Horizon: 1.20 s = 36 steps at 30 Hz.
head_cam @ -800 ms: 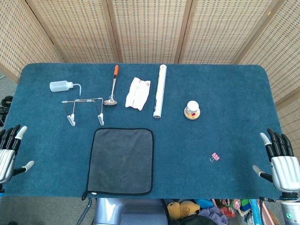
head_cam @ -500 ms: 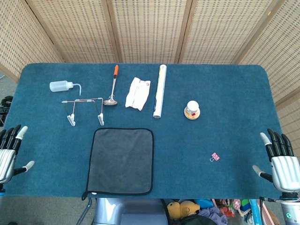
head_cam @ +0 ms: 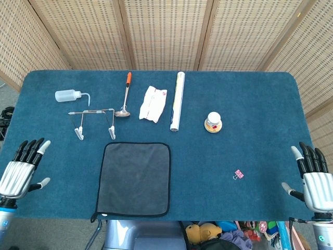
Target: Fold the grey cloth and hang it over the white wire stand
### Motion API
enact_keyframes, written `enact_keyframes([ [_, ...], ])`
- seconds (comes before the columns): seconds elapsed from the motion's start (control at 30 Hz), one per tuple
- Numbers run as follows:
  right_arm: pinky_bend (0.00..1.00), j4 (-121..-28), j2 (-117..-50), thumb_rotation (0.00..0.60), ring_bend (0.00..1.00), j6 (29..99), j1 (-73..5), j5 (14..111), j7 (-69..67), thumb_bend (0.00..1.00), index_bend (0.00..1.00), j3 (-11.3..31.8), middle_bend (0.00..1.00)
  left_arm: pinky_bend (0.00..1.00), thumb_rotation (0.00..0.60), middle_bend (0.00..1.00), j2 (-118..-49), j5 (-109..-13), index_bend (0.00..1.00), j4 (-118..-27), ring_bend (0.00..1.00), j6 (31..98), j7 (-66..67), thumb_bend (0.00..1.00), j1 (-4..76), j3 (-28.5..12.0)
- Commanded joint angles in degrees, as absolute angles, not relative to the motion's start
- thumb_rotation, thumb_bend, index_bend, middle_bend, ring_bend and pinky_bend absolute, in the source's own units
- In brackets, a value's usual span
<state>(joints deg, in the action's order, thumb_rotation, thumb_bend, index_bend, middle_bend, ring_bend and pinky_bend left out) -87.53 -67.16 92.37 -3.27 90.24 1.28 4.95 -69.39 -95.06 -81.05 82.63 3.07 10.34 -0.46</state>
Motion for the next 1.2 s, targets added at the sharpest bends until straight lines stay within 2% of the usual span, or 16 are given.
enact_keyframes([
  [0.03,0.00,-87.4,-67.3,0.600,0.00,92.2,-3.3,90.1,1.6,0.00,0.00,5.0,0.00,0.00,0.600,0.00,-74.6,-104.5,0.00,-69.0,0.00,82.2,-4.7,0.15,15.2,2.6],
  [0.2,0.00,-87.3,-67.7,0.600,0.00,91.8,-3.5,89.6,2.3,0.00,0.00,5.2,0.00,0.00,0.600,0.00,-81.0,-109.3,0.00,-55.7,0.00,84.4,-9.1,0.15,17.4,4.7],
  [0.5,0.00,-86.9,-68.1,0.600,0.00,90.7,-3.9,88.3,2.5,0.00,0.00,5.8,0.00,0.00,0.600,0.00,-88.6,-113.6,0.03,-41.4,0.00,86.8,-10.1,0.15,22.3,5.9],
  [0.87,0.00,-86.5,-68.3,0.600,0.00,89.1,-4.5,86.3,2.3,0.00,0.00,6.6,0.00,0.00,0.600,0.00,-94.0,-116.1,0.16,-31.6,0.00,85.1,-10.0,0.21,27.5,8.7],
  [1.2,0.00,-86.3,-68.2,0.600,0.00,88.4,-4.7,84.4,2.3,0.00,0.00,7.5,0.00,0.00,0.600,0.00,-97.5,-115.3,0.22,-25.7,0.00,83.5,-12.7,0.24,29.4,10.7],
])
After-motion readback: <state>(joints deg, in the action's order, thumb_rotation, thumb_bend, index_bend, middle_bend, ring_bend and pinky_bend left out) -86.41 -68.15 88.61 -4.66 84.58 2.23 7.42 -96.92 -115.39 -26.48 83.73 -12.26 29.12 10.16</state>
